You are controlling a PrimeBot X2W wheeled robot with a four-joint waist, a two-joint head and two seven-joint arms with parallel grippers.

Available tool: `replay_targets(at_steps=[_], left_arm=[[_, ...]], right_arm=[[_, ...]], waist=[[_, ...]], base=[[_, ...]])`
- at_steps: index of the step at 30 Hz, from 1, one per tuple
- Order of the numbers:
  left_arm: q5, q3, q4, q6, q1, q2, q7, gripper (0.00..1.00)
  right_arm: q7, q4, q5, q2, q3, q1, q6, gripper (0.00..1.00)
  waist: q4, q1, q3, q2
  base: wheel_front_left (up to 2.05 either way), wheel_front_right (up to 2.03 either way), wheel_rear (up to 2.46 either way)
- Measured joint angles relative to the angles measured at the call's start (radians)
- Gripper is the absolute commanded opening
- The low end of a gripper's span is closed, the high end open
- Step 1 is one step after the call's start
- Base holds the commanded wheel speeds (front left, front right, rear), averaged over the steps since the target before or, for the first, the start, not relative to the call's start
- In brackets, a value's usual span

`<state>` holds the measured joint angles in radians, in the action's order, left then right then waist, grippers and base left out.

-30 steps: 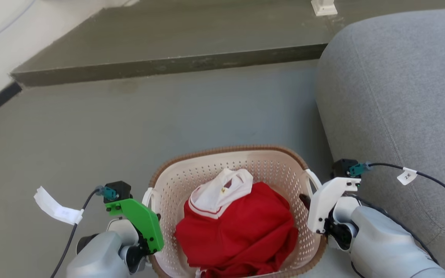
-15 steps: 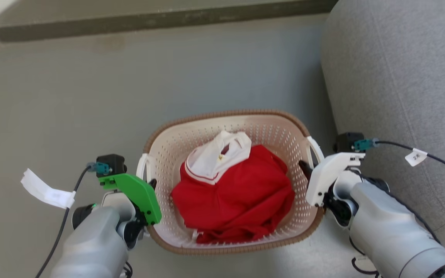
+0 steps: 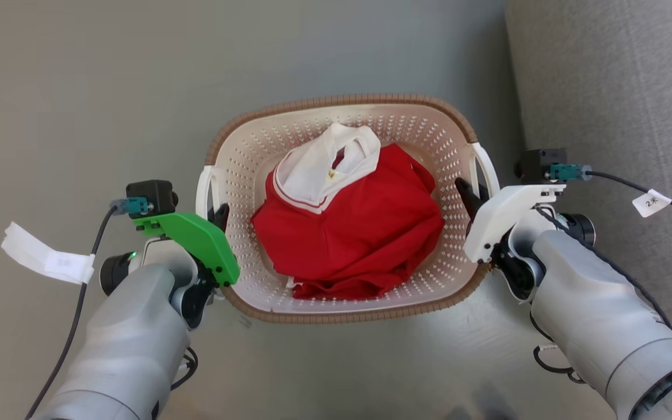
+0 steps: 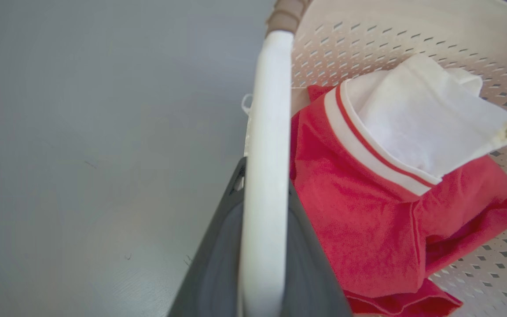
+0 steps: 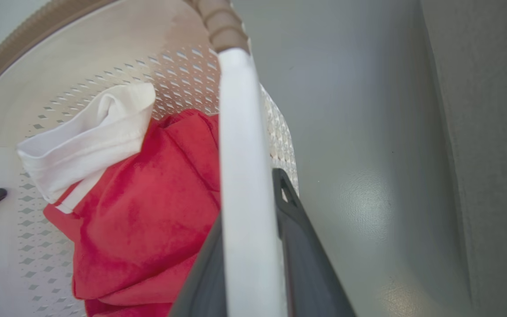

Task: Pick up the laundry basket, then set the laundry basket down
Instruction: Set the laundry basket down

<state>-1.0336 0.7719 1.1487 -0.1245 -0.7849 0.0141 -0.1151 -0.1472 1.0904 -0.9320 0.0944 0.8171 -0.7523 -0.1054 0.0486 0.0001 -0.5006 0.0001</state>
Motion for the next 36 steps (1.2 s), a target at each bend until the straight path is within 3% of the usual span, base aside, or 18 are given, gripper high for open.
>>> replay_targets(at_steps=[19,36], left_arm=[[0.003,-0.014,0.002,-0.003,-0.085,0.0,-0.066,0.0],[0.009,0.014,-0.025,-0.003,-0.142,0.001,-0.093,0.0]], right_arm=[[-0.061,-0.004,0.009,0.009,0.009,-0.091,-0.002,0.0],[-0.091,0.02,0.009,0.019,-0.005,-0.147,-0.008,0.0]], waist=[[-0.017,0.0,-0.213,0.0],[-0.025,0.0,-0.341,0.0]], base=[[0.0,0.0,0.0],[0.0,0.0,0.0]])
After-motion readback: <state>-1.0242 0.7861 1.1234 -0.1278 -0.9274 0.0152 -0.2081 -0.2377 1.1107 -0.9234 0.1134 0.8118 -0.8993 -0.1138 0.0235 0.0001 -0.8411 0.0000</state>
